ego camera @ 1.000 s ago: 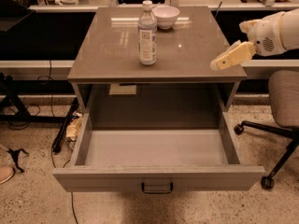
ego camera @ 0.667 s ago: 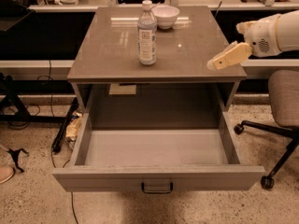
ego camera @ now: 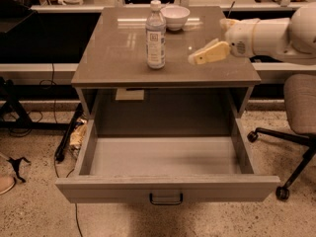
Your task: Place blue plastic bottle into top drawer
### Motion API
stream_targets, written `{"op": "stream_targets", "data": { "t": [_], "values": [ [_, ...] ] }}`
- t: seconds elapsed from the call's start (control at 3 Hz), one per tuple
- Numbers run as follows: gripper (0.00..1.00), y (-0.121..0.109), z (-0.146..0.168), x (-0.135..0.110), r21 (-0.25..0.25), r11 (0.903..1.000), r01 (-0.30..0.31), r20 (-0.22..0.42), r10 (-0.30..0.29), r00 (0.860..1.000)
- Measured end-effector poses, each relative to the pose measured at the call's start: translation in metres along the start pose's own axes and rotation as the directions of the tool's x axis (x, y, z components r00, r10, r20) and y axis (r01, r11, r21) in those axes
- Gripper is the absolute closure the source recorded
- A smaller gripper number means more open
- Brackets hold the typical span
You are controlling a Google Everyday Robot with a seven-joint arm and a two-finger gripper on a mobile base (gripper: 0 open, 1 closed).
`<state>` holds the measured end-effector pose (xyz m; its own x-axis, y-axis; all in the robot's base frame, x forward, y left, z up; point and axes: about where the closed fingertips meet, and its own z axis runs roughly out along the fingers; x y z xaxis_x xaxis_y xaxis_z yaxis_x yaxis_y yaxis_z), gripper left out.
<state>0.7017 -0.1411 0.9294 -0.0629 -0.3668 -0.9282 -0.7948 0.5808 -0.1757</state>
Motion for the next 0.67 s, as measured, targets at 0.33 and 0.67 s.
{"op": "stream_targets", "data": {
  "t": [0.33, 0.67],
  "values": [
    [0.00, 0.008, 0.037, -0.014, -0.029, 0.9994, 0.021, 0.068, -0.019, 0.997],
    [0.00, 0.016, 0.072, -0.021, -0.068, 0.9975, 0.019, 0.113, -0.011, 0.993]
  ]
}}
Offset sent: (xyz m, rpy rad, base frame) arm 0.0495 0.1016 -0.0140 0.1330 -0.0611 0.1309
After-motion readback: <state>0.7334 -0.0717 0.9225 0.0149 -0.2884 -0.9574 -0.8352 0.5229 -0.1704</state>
